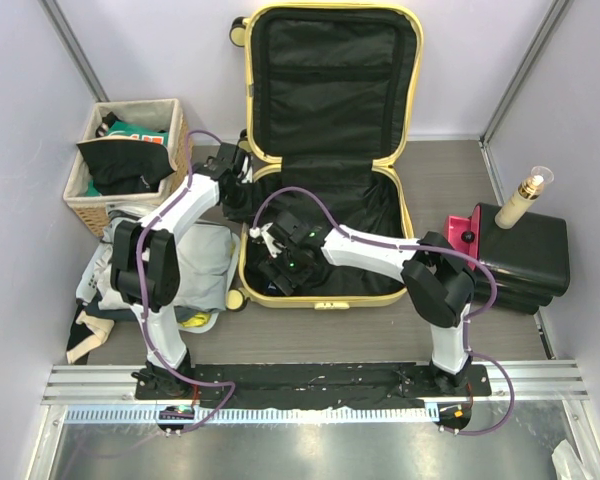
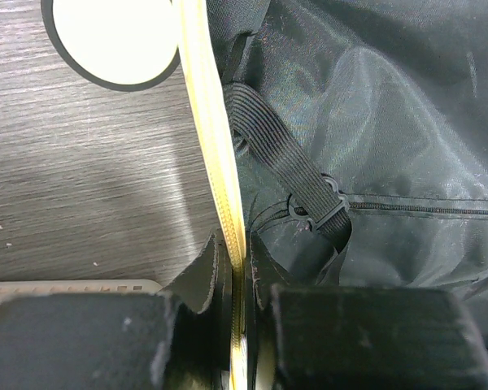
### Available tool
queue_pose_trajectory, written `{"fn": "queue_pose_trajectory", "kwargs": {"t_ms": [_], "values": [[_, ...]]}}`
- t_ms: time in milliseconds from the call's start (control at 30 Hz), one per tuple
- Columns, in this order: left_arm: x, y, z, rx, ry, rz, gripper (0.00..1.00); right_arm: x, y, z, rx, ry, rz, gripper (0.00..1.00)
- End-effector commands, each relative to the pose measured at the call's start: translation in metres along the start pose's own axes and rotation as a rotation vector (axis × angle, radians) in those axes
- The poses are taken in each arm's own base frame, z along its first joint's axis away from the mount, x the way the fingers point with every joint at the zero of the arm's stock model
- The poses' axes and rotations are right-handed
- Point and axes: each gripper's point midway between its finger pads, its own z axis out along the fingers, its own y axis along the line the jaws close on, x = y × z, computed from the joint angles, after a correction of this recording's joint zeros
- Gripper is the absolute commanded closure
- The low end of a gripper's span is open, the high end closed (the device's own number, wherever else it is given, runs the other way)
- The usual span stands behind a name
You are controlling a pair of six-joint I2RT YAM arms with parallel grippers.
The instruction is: Open, take out, and arrange the luggage
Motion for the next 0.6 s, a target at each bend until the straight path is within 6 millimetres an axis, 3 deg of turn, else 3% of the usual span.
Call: {"fn": "queue_pose_trajectory", "kwargs": {"t_ms": [0,100,400,433,467,567], "values": [[0.023,-0.019,-0.007,0.096,0.062,0.039,1.0,-0.022,0.011,0.007,0.038,-0.103,-0.042,0.3],[0.025,-0.019,-0.006,0.099,0.066,0.04,1.0,-0.026,0.01,0.011,0.046,-0.128,-0.057,0.29],[0.02,-0.024,-0.009,0.124,0.046,0.039,1.0,-0.013,0.016,0.038,0.083,-0.115,-0.12,0.3],[0.02,-0.026,-0.009,0.13,0.048,0.033,1.0,-0.008,0.016,0.045,0.091,-0.098,-0.128,0.32],[0.022,-0.026,-0.008,0.135,0.052,0.029,1.0,-0.008,0.003,0.047,0.166,-0.098,-0.119,0.39],[0.023,-0.027,-0.008,0.139,0.052,0.026,1.0,-0.01,-0.007,0.046,0.227,-0.096,-0.098,0.56]]}}
